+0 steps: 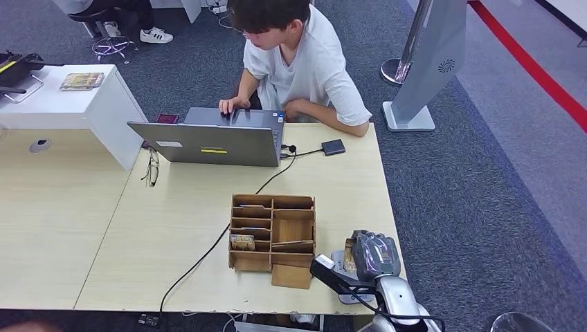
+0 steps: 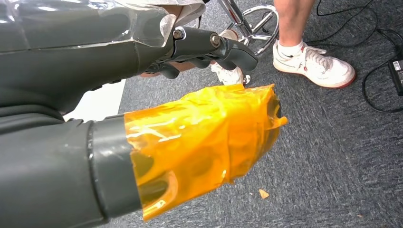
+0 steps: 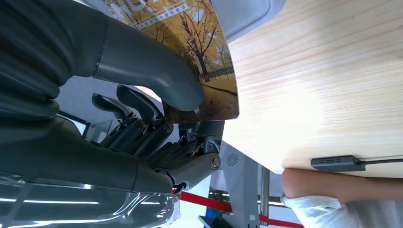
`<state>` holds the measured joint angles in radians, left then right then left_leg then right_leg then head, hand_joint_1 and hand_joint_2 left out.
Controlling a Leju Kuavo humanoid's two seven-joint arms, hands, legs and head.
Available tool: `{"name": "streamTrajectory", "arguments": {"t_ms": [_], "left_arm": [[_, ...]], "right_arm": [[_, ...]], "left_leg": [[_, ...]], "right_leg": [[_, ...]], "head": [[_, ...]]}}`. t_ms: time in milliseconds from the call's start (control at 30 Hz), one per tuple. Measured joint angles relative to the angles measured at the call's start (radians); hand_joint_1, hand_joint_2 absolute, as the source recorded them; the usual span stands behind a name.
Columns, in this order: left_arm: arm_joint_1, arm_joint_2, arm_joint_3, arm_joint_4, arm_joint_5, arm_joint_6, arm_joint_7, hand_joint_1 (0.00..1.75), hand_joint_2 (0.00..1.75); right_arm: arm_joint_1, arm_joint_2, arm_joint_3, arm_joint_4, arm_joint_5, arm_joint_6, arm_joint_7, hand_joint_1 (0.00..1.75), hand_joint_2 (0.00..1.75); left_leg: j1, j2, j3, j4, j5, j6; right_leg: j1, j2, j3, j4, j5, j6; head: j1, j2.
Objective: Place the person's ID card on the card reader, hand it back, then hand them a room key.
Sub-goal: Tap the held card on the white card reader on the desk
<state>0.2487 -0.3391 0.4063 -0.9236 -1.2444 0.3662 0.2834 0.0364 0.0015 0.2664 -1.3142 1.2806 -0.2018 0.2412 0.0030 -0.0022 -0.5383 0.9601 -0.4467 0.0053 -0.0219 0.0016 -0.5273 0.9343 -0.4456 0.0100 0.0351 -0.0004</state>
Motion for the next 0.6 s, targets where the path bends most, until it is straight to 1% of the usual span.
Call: {"name": "streamTrajectory", "arguments": {"t_ms": [233, 433, 500, 533, 567, 600], "left_arm": [[0.004, 0.000, -0.003, -0.005, 0.010, -0.004, 0.008, 0.00, 0.00], [0.029, -0.005, -0.021, -0.035, 0.036, -0.016, 0.025, 0.00, 0.00], [0.036, -0.006, -0.027, -0.046, 0.035, -0.033, 0.019, 0.00, 0.00], [0.038, 0.004, -0.040, -0.059, 0.020, -0.075, -0.011, 0.00, 0.00], [0.033, 0.024, -0.068, -0.080, 0.008, -0.155, -0.057, 0.00, 0.00], [0.019, 0.052, -0.118, -0.110, 0.014, -0.273, -0.102, 0.00, 0.00]], "right_arm": [[0.003, 0.000, -0.004, -0.027, 0.001, -0.009, -0.015, 1.75, 1.75], [0.006, 0.001, -0.005, -0.134, 0.014, -0.014, -0.058, 1.75, 1.75], [0.004, 0.001, -0.003, -0.172, 0.011, -0.018, -0.081, 1.75, 1.75], [-0.003, 0.001, 0.001, -0.187, -0.002, -0.020, -0.105, 1.75, 1.75], [-0.018, 0.002, 0.010, -0.196, -0.022, -0.022, -0.132, 1.75, 1.75], [-0.040, 0.002, 0.022, -0.200, -0.045, -0.024, -0.158, 1.75, 1.75]], "left_leg": [[0.000, 0.000, 0.000, 0.000, 0.000, 0.000], [0.000, 0.000, -0.001, 0.000, 0.000, 0.000], [0.000, 0.000, -0.001, 0.000, 0.000, 0.000], [0.000, 0.000, -0.001, 0.000, 0.001, -0.001], [0.000, 0.000, -0.002, 0.000, 0.002, -0.001], [0.000, 0.000, -0.004, 0.001, 0.004, -0.001]], "right_leg": [[0.000, 0.000, 0.000, 0.000, 0.000, 0.000], [0.000, 0.000, -0.001, 0.000, 0.000, 0.000], [0.000, 0.000, -0.001, 0.000, 0.000, 0.000], [0.000, 0.000, -0.002, 0.000, 0.000, 0.000], [0.000, 0.000, -0.004, 0.000, 0.001, -0.001], [0.000, 0.000, -0.006, 0.001, 0.002, -0.001]], "head": [[0.000, 0.000], [0.000, 0.000], [0.000, 0.000], [0.000, 0.000], [0.001, 0.000], [0.000, 0.000]]}}
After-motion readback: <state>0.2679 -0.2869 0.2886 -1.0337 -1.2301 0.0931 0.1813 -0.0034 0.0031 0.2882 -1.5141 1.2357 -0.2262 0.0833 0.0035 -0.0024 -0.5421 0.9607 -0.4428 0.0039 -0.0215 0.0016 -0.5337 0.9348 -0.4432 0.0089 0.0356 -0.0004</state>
